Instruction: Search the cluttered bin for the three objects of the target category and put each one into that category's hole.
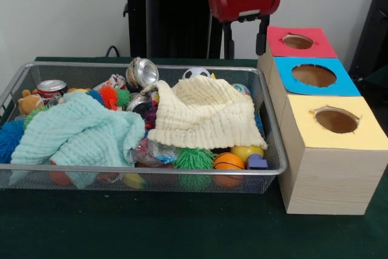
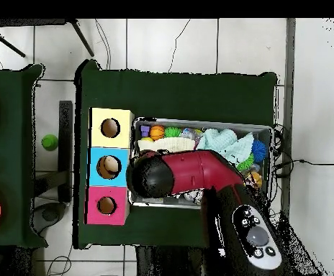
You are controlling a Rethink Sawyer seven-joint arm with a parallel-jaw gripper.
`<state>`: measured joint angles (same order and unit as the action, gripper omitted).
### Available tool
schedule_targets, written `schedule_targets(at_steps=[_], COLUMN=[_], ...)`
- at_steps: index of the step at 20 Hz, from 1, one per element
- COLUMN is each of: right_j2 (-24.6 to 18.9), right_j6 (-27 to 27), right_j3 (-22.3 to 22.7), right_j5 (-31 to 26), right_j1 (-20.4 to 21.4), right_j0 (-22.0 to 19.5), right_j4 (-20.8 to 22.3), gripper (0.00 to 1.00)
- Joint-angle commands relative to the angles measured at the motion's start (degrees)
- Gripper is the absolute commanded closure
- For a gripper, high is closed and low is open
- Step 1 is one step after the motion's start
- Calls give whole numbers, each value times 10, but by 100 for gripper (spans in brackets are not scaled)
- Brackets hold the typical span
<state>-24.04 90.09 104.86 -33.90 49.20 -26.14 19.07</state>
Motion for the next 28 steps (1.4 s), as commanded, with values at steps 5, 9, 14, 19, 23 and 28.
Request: schedule_targets(at_steps=[5, 9, 14, 19, 23, 28], right_j2=[-53, -53, -38, -25, -24, -29], right_j6=[-116, -109, -96, -74, -72, -65], right_j3=[-104, -76, -46, -32, -23, 11], right_j5=[-94, -83, -61, -49, -42, -27], right_j1=[-47, -30, -22, -16, -18, -2], right_j0=[-14, -27, -37, -33, -43, -67], right_j4=[63, 71, 104, 131, 149, 154], gripper=[0, 0, 0, 0, 0, 0])
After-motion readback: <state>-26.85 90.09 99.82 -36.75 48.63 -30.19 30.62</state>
